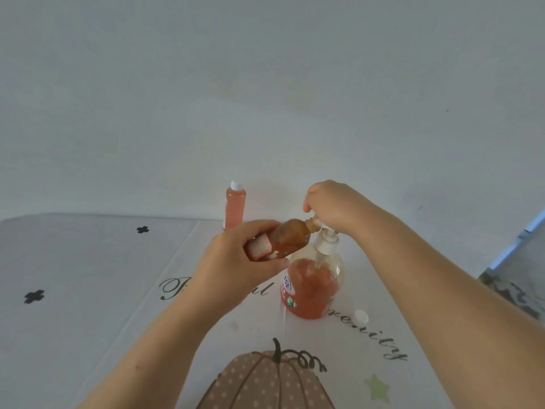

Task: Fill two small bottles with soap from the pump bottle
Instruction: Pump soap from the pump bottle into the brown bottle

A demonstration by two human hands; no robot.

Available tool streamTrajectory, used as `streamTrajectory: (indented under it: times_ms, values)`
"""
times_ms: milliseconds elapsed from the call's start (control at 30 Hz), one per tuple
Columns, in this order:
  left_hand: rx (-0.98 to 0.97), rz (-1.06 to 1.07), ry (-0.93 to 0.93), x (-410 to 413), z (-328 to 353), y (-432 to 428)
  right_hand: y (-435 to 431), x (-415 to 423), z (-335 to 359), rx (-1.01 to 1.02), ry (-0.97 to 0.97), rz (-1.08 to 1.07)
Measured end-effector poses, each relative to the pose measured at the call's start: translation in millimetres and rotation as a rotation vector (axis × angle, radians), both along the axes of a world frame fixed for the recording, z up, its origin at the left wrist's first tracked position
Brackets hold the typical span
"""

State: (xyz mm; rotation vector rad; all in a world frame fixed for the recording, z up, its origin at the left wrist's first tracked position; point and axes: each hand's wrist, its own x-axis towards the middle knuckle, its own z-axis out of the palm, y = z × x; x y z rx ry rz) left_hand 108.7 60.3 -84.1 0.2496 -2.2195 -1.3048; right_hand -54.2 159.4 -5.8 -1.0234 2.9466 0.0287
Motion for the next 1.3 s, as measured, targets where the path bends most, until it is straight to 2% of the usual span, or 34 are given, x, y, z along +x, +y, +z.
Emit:
streamTrajectory:
  times_ms: [133,633,867,1033,1300]
  values:
    - [-0.034,0.002,-0.016,-2.3,-3.8,-2.6,-5.4,-9.3,-14.3,0.142,0.002,0.012]
    - [0.003,0.001,0.002,-0.5,-1.0,0.4,-7.7,-12.9,-1.3,0.248,0.052,0.084]
    - [-0.014,-0.003,0.005,1.0,-0.3,1.8,-3.0,-11.5,-3.8,0.071,0.034,0.083]
    - [-0.037,0.004,-0.016,-0.5,-2.4,0.0,-6.7,-16.4,-17.8,0.171,0.04,0.084]
    - [-0.019,-0.001,-0.008,0.5,-1.5,1.7,-4.6,-14.7,-12.9,0.071,-0.005,0.029]
